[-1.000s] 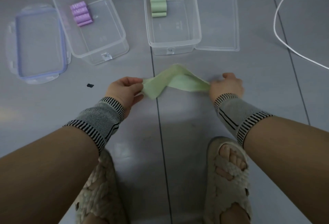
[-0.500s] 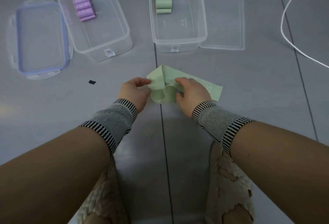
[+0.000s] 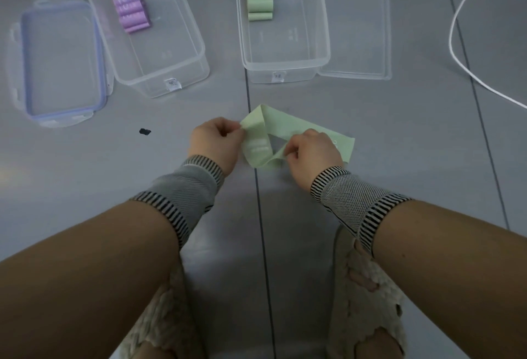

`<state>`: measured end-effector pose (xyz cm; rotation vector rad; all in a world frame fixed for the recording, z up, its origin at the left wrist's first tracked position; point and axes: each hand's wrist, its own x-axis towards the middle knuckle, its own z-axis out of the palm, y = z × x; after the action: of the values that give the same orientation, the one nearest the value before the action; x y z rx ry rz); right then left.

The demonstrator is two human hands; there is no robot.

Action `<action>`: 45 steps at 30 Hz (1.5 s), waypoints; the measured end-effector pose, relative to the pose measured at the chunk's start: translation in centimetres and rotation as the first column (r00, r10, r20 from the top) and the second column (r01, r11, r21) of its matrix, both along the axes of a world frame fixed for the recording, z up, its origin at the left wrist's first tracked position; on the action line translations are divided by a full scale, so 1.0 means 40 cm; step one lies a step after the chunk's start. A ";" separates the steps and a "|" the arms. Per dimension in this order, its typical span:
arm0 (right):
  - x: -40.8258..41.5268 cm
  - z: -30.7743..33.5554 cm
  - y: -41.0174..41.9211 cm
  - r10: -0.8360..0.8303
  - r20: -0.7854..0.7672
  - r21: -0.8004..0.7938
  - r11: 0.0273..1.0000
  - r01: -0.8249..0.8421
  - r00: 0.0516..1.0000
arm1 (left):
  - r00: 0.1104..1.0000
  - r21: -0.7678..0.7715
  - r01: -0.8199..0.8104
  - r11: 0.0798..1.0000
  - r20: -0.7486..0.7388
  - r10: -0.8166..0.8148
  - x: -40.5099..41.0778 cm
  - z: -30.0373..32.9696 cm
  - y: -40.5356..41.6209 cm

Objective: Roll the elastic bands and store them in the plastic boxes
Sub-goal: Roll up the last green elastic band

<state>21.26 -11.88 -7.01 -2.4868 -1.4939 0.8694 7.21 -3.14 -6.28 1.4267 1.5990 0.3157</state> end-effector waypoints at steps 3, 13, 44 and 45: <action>0.003 0.006 -0.001 -0.060 -0.005 0.074 0.995 0.060 0.998 | 0.896 -0.235 -0.307 0.922 0.255 0.363 -0.005 0.034 0.024; -0.023 0.003 -0.004 -0.055 -0.006 0.081 0.995 0.055 0.998 | 0.903 -0.200 -0.419 0.886 0.009 0.429 -0.071 -0.005 0.043; 0.131 -0.017 -0.048 -0.613 -0.237 -0.048 0.782 0.621 0.754 | 0.741 0.059 0.642 0.765 -0.304 -0.599 0.056 -0.020 -0.081; 0.120 -0.008 -0.036 -0.642 -0.360 -0.054 0.739 0.672 0.677 | 0.746 0.075 0.641 0.764 -0.294 -0.597 0.054 -0.010 -0.080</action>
<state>26.07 -13.33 -7.33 -2.3426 -0.4237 0.9929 9.38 -6.34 -6.68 2.1147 1.1984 -0.1407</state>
